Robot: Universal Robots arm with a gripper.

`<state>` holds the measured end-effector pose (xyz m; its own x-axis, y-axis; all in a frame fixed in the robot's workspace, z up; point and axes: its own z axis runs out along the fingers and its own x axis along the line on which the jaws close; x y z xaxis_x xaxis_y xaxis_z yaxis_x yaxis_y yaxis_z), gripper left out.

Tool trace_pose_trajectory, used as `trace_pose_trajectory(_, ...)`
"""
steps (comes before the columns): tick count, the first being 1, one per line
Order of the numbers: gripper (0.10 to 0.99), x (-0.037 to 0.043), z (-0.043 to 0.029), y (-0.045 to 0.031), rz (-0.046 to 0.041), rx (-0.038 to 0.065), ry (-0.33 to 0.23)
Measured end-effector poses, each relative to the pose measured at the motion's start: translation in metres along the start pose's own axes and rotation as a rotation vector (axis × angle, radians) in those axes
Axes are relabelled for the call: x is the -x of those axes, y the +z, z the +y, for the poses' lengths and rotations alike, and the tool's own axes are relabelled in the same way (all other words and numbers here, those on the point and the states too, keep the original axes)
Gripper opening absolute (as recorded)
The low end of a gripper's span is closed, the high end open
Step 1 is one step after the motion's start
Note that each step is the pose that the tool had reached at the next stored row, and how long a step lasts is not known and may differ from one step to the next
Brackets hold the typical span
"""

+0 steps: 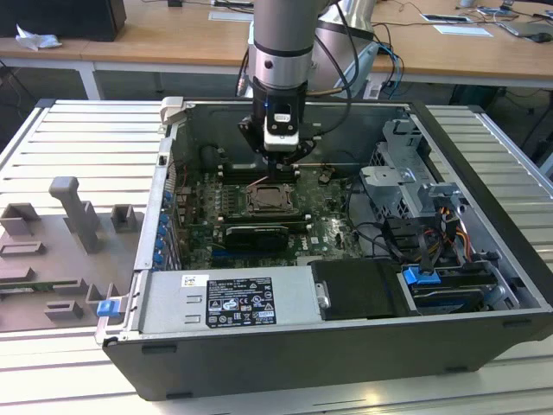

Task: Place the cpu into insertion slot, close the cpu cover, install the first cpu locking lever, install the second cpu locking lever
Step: 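Install the first cpu locking lever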

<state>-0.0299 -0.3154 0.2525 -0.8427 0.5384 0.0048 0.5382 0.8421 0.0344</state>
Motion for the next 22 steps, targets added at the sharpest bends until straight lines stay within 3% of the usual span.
trace_pose_trajectory(12,0.106,0.0001,0.0000,0.0017,0.0060,0.000,-0.161)
trace_pose_trajectory(22,0.106,0.0000,-0.0001,0.0038,0.0128,-0.001,-0.355)
